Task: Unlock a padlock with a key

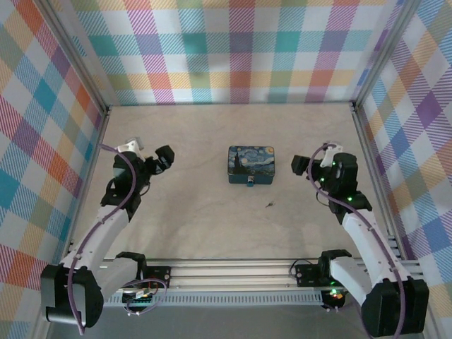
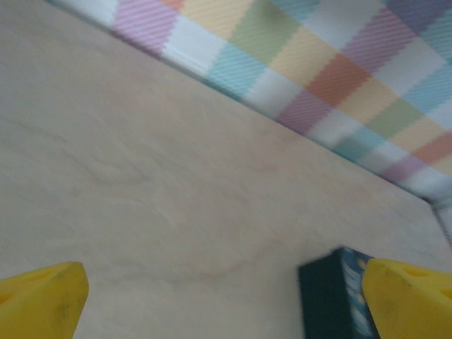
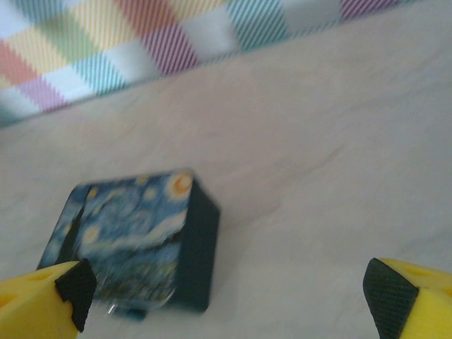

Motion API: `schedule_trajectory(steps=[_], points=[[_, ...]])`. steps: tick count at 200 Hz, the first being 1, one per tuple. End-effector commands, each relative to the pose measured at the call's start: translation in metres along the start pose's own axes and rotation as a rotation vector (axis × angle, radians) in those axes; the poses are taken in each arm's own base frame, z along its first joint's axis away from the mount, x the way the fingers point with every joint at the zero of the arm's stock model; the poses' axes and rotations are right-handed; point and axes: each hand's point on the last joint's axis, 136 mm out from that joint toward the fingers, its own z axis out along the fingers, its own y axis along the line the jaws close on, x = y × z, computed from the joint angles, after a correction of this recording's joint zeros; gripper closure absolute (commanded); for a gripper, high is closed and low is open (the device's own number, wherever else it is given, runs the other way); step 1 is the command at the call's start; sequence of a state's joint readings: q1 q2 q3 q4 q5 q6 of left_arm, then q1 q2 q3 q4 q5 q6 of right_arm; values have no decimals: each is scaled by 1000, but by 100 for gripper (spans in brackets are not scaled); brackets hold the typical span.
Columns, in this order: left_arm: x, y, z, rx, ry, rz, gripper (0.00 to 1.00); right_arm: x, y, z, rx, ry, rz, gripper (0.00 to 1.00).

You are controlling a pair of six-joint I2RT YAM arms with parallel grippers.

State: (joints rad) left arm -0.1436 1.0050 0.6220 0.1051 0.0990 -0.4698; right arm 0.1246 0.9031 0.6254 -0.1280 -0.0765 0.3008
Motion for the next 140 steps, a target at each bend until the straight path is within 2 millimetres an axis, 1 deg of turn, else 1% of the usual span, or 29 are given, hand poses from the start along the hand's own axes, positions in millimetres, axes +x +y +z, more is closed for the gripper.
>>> schedule_trajectory(steps=[1, 19, 29, 42, 62, 84, 107, 126, 140], points=[[33, -31, 0, 133, 117, -112, 0, 61, 17, -8, -33, 275, 87, 0], [52, -46, 0, 169, 151, -112, 0, 88, 30, -8, -40, 382, 51, 0], [60, -54, 1, 188, 166, -105, 0, 101, 33, -7, -30, 432, 32, 0], [71, -62, 3, 207, 189, -107, 0, 113, 37, -3, -28, 473, 21, 0], [82, -69, 8, 225, 218, -114, 0, 128, 42, 6, -36, 523, 26, 1], [89, -71, 10, 225, 231, -108, 0, 139, 51, 17, -52, 563, 10, 3], [92, -70, 12, 214, 235, -104, 0, 150, 54, 29, -56, 602, 2, 7], [94, -69, 12, 211, 237, -103, 0, 154, 52, 41, -41, 599, -4, 10], [92, -69, 11, 212, 229, -102, 0, 150, 51, 49, -33, 573, -8, 11]])
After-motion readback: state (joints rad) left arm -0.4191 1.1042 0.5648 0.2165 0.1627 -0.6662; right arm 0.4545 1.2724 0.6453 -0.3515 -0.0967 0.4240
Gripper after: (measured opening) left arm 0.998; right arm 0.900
